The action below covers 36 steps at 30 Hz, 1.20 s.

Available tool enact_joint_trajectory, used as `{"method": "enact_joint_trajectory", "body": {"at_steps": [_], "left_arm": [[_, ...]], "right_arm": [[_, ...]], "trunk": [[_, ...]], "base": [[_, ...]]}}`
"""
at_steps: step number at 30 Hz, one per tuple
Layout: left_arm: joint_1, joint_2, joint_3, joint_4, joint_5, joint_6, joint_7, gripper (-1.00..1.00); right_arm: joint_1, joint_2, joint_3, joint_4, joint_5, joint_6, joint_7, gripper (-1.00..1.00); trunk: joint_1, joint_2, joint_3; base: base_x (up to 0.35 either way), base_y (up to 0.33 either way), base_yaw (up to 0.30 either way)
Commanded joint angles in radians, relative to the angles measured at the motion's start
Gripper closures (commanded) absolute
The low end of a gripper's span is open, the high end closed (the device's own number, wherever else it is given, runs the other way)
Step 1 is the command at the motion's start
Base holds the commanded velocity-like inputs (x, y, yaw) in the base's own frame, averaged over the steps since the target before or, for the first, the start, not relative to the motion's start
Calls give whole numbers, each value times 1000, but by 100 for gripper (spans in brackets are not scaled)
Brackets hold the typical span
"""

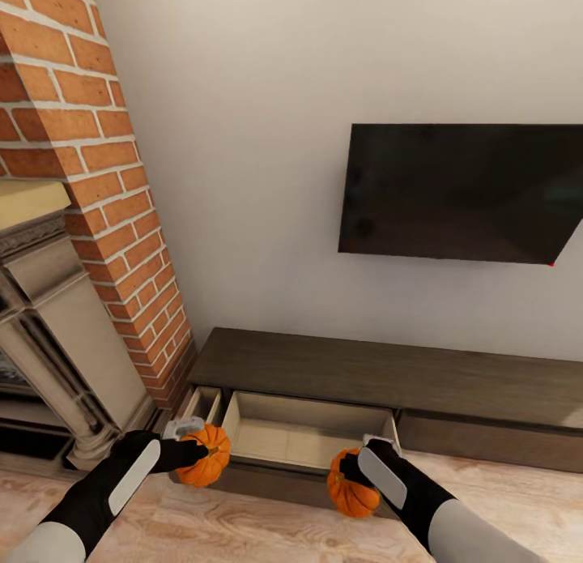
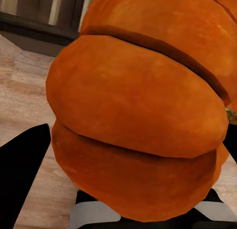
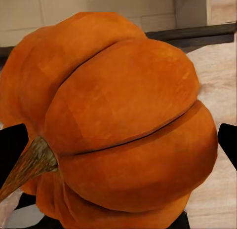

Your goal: Place each of the two pumpkins and all three candles from the living room inside a cabinet in the living room (use any cabinet), then make sure every cabinet is closed, and position the cauldron so it is next to a table in the living room.

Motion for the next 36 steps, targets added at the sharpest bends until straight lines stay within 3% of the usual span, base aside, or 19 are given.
{"method": "enact_joint_trajectory", "body": {"at_steps": [1,8,25,31,36], "left_arm": [[-4,2,-5,-2,8,7,14,100],[-8,3,-5,-4,3,12,17,100],[-10,-8,-12,-38,-1,17,17,100],[-12,-7,-16,-96,2,31,16,100],[-13,-9,-20,-92,2,30,17,100]], "right_arm": [[-10,-1,-5,-2,-11,10,-8,100],[-64,-1,-29,-3,-12,76,-7,100],[-91,-1,-43,-2,-12,88,-2,100],[-91,-2,-107,-2,-11,88,5,100],[-91,-3,-121,-2,-11,89,6,100]], "trunk": [[1,-2,-3],[1,-2,-3],[1,-2,-3],[1,-2,-3],[1,-2,0]], "base": [[0,0,0],[44,0,0],[231,0,0],[13,-137,0],[1,-56,-117]]}}
